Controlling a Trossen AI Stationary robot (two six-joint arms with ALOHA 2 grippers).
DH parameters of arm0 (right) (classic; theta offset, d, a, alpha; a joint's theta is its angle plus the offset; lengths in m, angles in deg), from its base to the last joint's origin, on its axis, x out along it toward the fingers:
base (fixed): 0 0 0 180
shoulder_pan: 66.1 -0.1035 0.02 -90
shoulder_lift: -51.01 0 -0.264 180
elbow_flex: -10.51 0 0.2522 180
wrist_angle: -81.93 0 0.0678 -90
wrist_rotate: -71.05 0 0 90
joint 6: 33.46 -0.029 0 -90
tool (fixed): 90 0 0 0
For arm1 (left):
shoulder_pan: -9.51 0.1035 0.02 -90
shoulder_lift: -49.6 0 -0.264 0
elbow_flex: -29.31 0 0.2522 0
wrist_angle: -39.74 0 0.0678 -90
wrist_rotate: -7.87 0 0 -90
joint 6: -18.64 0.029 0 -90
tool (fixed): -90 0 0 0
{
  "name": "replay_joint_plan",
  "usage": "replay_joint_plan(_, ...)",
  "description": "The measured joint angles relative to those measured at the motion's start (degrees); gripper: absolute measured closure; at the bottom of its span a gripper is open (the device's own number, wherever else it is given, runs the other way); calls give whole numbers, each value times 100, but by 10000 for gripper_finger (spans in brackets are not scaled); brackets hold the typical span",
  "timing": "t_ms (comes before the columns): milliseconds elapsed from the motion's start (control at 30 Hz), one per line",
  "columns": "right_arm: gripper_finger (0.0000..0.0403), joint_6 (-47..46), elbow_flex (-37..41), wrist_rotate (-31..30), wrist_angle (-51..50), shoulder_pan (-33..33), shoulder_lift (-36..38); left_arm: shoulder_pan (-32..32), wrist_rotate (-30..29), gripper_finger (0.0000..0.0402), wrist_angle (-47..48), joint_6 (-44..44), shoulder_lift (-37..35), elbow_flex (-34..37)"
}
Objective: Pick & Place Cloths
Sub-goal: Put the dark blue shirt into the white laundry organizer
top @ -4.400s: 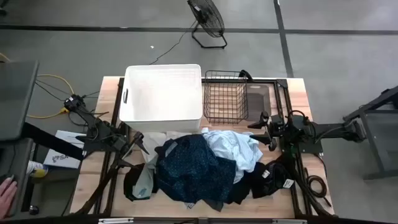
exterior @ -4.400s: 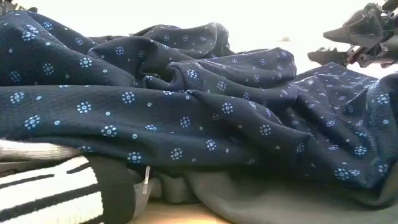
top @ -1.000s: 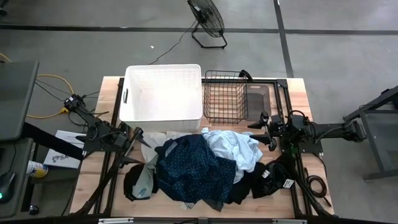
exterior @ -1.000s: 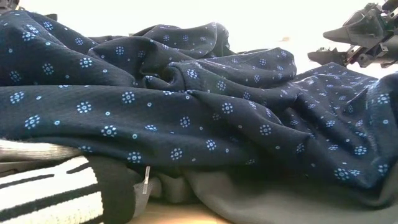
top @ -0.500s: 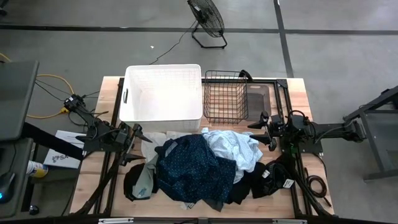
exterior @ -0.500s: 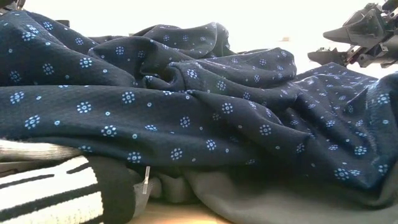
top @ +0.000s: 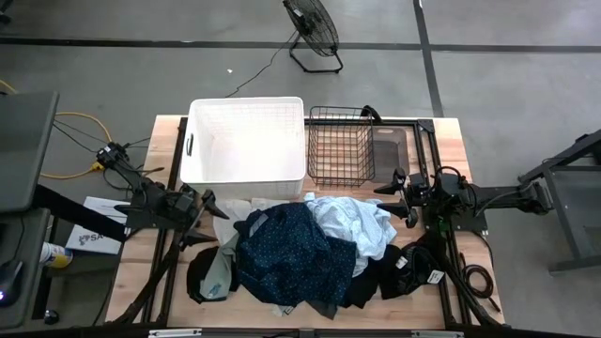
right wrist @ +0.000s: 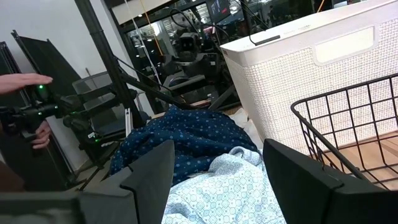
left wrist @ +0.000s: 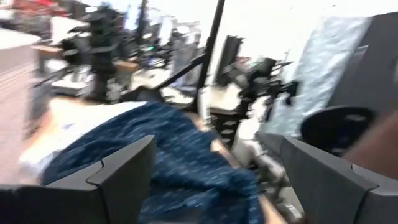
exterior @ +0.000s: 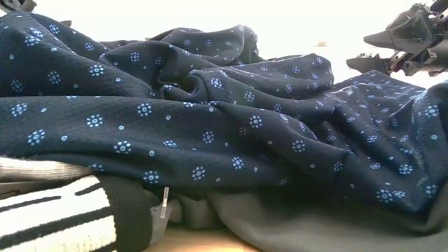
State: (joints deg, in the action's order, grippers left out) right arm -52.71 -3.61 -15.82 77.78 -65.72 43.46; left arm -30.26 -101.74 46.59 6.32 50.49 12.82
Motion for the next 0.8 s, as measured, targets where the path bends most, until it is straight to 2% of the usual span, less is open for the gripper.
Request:
replay_joint_plan(133,165,-1,2,-1,-1,-1,0,0,424,64,-61,-4,43,-128)
replay_joint_plan(333,165,-2,0,-1,1,0,0,0,493,64,199,35,594,-765)
replay_joint_plan(500,165,0,0,-1,-1,0,0,0,495,64,533,348,1431,-1629)
replay_joint_plan(800,165,-2,0,-1,1,-2,0,0,493,64,1416,801,3233,-3737)
